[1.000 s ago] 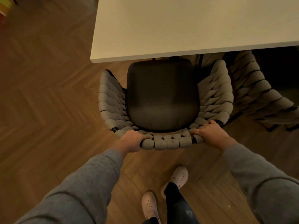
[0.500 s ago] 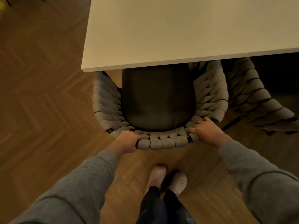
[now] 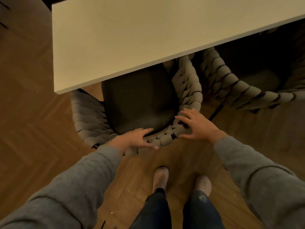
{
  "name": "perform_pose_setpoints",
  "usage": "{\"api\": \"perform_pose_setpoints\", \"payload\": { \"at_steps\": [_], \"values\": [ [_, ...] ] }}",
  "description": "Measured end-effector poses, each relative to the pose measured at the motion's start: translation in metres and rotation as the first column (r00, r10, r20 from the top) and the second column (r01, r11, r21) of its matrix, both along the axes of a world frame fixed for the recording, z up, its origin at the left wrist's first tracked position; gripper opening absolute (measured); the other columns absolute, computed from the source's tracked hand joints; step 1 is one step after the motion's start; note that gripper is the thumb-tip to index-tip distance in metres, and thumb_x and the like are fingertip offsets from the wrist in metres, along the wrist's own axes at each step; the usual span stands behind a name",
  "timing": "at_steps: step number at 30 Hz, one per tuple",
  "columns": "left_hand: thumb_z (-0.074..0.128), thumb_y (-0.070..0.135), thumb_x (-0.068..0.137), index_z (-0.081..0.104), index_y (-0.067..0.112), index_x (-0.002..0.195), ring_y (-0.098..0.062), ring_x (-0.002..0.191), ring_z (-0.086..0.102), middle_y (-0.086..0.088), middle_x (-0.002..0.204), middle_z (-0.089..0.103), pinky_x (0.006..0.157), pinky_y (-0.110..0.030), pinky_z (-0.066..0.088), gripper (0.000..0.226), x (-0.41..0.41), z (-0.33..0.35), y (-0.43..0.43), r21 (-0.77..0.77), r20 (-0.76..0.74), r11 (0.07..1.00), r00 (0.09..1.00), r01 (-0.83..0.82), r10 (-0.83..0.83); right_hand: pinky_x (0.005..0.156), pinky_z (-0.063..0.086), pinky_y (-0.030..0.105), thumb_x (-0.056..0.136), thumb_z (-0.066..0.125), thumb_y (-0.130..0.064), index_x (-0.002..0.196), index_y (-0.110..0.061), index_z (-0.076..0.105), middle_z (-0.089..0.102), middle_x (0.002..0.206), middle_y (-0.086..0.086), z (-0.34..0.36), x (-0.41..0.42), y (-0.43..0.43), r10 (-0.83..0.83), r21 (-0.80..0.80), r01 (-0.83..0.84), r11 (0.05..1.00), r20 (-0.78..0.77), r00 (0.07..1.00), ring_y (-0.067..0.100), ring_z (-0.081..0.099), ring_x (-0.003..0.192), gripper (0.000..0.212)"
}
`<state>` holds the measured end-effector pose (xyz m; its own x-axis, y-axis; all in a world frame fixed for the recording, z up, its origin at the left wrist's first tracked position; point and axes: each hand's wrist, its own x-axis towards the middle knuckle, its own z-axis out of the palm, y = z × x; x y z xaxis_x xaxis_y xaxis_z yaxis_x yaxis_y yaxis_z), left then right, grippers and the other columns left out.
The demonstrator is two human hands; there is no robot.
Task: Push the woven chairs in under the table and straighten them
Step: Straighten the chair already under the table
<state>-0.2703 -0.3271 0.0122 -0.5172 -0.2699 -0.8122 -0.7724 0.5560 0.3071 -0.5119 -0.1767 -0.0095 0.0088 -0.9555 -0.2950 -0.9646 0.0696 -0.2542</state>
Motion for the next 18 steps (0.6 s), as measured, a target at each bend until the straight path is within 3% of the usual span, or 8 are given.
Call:
{"api": "perform_pose_setpoints", "payload": {
  "at_steps": [4,9,12,18],
  "values": [
    [0.05,0.072,0.083,0.023,0.032,0.151,-0.021,0.146,0.019,-0.001,0.159,0.02,0.118,-0.04,0.023,0.084,-0.074,0.018,0.013,-0.131,-0.276,0.989,0.961,-0.066,0.028,0.121,0.009,0.046,0.086,0.056,-0.058,0.15,-0.03,0.022,0.022,0.158,0.006,0.017,-0.058,0.033,-0.202,-0.129,0.199,0.971,-0.01,0.979,0.024,0.009,0.148,0.078],
    [0.052,0.057,0.091,0.032,0.025,0.149,-0.022,0.148,0.008,-0.006,0.16,0.014,0.12,-0.041,0.006,0.069,-0.184,0.025,0.061,-0.404,-0.484,0.914,0.843,0.02,-0.233,0.12,0.006,0.043,0.085,0.062,-0.052,0.15,-0.025,0.025,0.023,0.157,0.01,0.034,-0.169,0.096,-0.352,-0.125,0.338,0.933,-0.127,0.927,0.028,0.013,0.147,0.08],
    [0.054,0.055,0.091,0.034,0.027,0.148,-0.022,0.149,0.002,-0.005,0.161,0.009,0.121,-0.041,0.003,0.067,-0.25,0.024,0.097,-0.484,-0.519,0.875,0.797,0.025,-0.309,0.121,0.007,0.044,0.084,0.063,-0.052,0.15,-0.025,0.026,0.023,0.157,0.01,0.045,-0.24,0.136,-0.383,-0.105,0.37,0.923,-0.183,0.905,0.028,0.013,0.147,0.08],
    [0.056,0.054,0.09,0.031,0.023,0.149,-0.025,0.149,0.001,-0.007,0.162,0.006,0.121,-0.044,0.002,0.071,-0.372,0.023,0.167,-0.516,-0.466,0.856,0.832,0.02,-0.3,0.121,0.009,0.047,0.083,0.066,-0.05,0.151,-0.025,0.025,0.02,0.158,0.011,0.062,-0.371,0.209,-0.333,-0.051,0.331,0.942,-0.249,0.909,0.029,0.01,0.147,0.084]
  ]
}}
